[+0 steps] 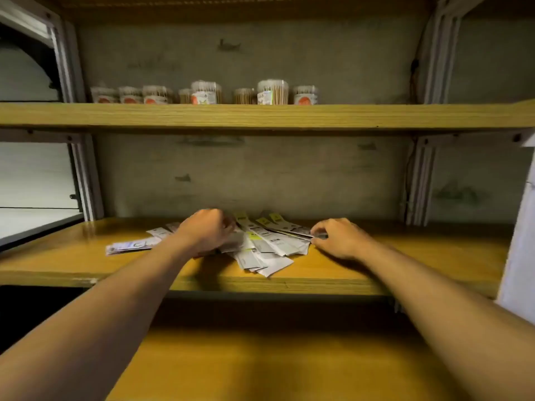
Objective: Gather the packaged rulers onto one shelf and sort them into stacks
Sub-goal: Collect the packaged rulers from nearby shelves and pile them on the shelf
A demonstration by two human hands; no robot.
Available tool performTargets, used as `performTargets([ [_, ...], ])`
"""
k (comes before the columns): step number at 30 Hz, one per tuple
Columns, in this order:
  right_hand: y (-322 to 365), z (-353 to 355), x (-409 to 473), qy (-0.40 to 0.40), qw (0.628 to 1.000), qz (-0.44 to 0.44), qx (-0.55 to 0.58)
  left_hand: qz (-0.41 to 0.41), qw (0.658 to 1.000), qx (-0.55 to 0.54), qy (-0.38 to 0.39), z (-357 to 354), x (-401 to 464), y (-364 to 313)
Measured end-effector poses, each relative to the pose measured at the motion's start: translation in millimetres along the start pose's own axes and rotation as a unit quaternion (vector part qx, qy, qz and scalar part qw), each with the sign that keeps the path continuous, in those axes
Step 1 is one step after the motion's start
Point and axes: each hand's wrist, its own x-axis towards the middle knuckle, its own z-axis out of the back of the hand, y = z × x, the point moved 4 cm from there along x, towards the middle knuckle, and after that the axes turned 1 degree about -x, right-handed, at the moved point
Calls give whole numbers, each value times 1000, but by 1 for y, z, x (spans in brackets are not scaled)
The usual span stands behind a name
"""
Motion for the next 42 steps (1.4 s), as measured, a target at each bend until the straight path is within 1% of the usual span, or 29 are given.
performTargets([
  [1,-1,-2,3,-5,1000,-13,3,-9,1000,0,6,-4,6,-9],
  [3,-1,-4,5,-8,999,-33,-5,7,1000,5,22,-10,13,-28],
  [5,-2,-8,2,2,998,-52,-31,37,997,18,58,-20,17,-49],
  [7,-3,-7,4,-4,997,-60,-43,54,996,31,68,-27,22,-61],
  [11,-14,1,7,-22,995,-96,-12,58,993,58,80,-39,27,-71],
  [14,-27,0,6,5,994,-111,5,56,986,82,135,-40,34,-73],
  [18,-44,5,3,19,992,-126,12,69,962,78,252,-29,33,-84],
  [19,-48,7,1,18,991,-132,13,67,961,79,258,-27,33,-86],
  [21,-54,11,-1,13,990,-139,21,69,966,64,242,-26,34,-84],
  [25,-62,16,-8,-1,989,-141,43,94,972,-41,212,-27,31,-81],
  [28,-64,23,-16,-39,985,-150,78,119,967,-153,165,-24,29,-75],
  [29,-64,28,-19,-53,982,-155,96,124,958,-203,159,-24,29,-74],
  [31,-64,39,-26,-78,976,-158,131,125,929,-313,151,-23,28,-76],
  [33,-65,51,-35,-109,962,-166,187,109,890,-421,134,-20,27,-85],
  [35,-65,59,-50,-139,946,-165,241,91,852,-502,115,-17,25,-99],
  [37,-68,64,-68,-182,936,-154,261,74,823,-555,95,-16,21,-118],
  [39,-74,67,-89,-220,924,-139,281,48,802,-588,96,-18,12,-139],
  [42,-82,72,-119,-228,913,-122,316,0,786,-605,127,-20,-7,-172],
])
